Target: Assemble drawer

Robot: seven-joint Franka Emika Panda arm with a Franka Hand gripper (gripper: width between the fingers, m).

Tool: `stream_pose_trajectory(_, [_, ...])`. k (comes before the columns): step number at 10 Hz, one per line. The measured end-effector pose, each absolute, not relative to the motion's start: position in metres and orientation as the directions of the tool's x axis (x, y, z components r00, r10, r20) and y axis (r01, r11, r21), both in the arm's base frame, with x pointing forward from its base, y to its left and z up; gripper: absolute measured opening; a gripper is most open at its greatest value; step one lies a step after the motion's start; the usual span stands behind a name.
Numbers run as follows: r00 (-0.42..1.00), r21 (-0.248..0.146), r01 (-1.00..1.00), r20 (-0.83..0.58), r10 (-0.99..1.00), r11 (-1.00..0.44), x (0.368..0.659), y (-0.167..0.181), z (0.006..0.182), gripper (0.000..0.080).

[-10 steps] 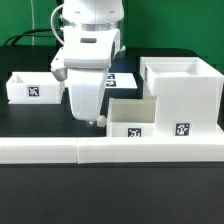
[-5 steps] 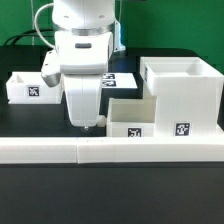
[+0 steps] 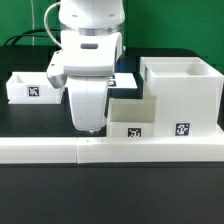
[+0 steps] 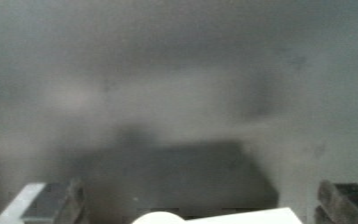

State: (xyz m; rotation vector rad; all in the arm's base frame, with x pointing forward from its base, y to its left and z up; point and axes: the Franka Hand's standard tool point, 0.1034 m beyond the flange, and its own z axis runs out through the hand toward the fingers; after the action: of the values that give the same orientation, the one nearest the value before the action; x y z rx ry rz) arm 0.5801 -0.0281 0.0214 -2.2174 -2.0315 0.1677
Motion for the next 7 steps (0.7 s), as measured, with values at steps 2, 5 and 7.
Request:
stream_pose_trajectory(2, [0.016, -0.172, 0.985, 0.019, 1.000, -0.012, 0.5793, -0.0309, 0.0212, 0.0649])
stream_pose_trajectory(5, [0.001, -0.178, 0.984, 0.027, 1.000, 0.004, 0.5815, -0.0289, 0.0243, 0.0649])
stream_pose_trajectory(7, [0.000, -0.178, 0.984, 0.027, 1.000, 0.005, 0.5816, -0.0278, 0.0244, 0.0649])
